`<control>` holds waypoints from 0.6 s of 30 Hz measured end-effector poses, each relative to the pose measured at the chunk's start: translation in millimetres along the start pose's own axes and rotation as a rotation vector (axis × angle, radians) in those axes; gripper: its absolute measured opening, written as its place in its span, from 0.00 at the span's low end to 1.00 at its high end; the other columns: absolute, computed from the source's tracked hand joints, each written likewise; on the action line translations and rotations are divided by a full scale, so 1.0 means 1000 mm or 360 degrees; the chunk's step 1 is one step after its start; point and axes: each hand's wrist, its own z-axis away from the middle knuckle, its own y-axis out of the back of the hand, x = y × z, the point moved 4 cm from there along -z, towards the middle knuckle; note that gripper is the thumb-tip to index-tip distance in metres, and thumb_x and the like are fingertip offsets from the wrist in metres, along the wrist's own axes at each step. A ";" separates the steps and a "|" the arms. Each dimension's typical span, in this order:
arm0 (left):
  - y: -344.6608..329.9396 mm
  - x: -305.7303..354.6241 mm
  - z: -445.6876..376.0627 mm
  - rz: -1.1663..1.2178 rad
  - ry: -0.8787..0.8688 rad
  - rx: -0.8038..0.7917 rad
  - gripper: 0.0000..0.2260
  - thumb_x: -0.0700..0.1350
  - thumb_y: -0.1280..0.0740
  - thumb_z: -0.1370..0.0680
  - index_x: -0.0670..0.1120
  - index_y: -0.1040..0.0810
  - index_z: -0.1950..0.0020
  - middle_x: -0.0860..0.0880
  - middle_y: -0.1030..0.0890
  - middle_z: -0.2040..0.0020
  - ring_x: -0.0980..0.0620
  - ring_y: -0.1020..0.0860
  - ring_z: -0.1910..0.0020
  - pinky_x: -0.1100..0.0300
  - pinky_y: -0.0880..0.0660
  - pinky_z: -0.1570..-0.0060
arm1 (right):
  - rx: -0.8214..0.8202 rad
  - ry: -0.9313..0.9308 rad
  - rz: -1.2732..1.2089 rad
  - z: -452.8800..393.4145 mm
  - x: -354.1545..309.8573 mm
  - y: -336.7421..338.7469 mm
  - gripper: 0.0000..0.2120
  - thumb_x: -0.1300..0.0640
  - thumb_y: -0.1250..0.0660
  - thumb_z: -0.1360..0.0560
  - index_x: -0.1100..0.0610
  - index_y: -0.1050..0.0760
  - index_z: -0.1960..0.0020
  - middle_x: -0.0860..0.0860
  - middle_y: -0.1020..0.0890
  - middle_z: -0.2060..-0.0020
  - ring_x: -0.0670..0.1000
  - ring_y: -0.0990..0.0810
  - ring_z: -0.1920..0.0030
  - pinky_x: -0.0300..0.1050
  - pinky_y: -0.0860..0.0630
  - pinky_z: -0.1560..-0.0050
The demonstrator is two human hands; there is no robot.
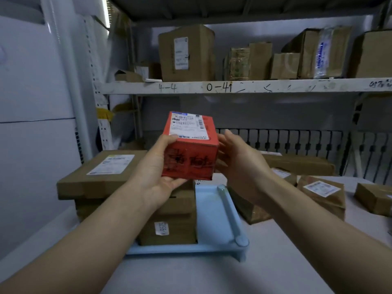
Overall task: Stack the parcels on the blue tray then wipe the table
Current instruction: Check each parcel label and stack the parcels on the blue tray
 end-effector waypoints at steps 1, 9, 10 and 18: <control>0.007 0.004 -0.004 0.0001 0.0025 0.0026 0.14 0.47 0.27 0.27 0.46 0.19 0.43 0.42 0.13 0.51 0.42 0.16 0.48 0.40 0.22 0.44 | -0.0024 -0.0028 0.0038 -0.007 0.003 -0.009 0.22 0.46 0.47 0.16 0.57 0.21 0.35 0.56 0.16 0.40 0.56 0.19 0.41 0.52 0.27 0.35; 0.035 0.023 -0.035 -0.0282 0.0190 0.0084 0.11 0.53 0.32 0.22 0.47 0.19 0.48 0.41 0.15 0.52 0.42 0.18 0.52 0.49 0.23 0.55 | 0.0021 -0.0231 0.0128 -0.038 0.033 -0.046 0.18 0.45 0.41 0.18 0.53 0.22 0.35 0.53 0.16 0.42 0.53 0.20 0.38 0.54 0.28 0.30; 0.037 0.022 -0.040 -0.0340 0.0185 0.0085 0.11 0.54 0.33 0.21 0.47 0.19 0.49 0.41 0.15 0.52 0.43 0.17 0.52 0.51 0.23 0.56 | 0.0027 -0.0239 0.0137 -0.038 0.034 -0.048 0.17 0.47 0.41 0.17 0.53 0.22 0.35 0.53 0.16 0.43 0.53 0.20 0.39 0.53 0.27 0.31; 0.047 0.009 -0.059 -0.0591 0.0071 0.0245 0.14 0.53 0.38 0.18 0.48 0.23 0.36 0.43 0.16 0.51 0.47 0.17 0.56 0.55 0.23 0.63 | 0.0042 -0.0289 0.0216 -0.028 0.042 -0.045 0.18 0.48 0.42 0.17 0.55 0.21 0.35 0.51 0.15 0.46 0.49 0.18 0.46 0.43 0.23 0.47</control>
